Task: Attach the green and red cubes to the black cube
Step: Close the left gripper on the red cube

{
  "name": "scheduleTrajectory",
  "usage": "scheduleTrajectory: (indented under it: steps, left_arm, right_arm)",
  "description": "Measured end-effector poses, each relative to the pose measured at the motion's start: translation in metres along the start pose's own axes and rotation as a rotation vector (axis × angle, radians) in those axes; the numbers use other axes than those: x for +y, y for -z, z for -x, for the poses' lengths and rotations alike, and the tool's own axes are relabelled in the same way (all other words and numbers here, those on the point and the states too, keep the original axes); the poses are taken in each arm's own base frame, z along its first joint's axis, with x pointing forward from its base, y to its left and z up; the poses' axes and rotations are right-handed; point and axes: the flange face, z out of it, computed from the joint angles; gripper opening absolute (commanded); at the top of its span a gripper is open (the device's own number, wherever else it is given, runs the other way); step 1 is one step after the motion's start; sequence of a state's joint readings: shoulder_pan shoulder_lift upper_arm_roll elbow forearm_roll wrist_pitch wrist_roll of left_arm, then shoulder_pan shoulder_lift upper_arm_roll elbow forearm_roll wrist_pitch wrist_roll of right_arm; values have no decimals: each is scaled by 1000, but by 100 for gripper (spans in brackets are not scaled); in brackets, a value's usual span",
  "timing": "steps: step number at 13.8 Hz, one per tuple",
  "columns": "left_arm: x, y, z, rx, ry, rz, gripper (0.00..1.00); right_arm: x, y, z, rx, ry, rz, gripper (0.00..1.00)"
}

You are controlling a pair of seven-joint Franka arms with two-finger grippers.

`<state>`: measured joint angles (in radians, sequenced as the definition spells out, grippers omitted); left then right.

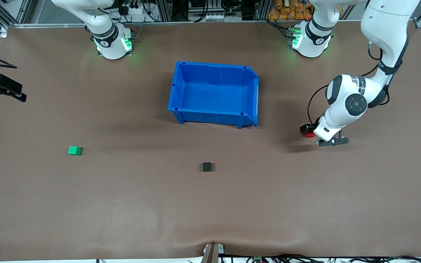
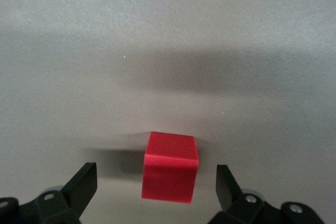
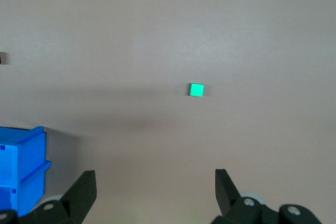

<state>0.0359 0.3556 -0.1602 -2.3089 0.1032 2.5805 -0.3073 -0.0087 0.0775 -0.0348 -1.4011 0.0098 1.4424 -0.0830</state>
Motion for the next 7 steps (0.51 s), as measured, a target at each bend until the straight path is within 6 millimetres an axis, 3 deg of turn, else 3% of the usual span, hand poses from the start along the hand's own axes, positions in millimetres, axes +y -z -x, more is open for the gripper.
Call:
scheduleTrajectory:
  steps: [7]
  left_arm:
    - [1, 2, -4, 12, 1, 4, 84]
  right_arm:
    - [0, -2, 0, -4, -1, -6, 100]
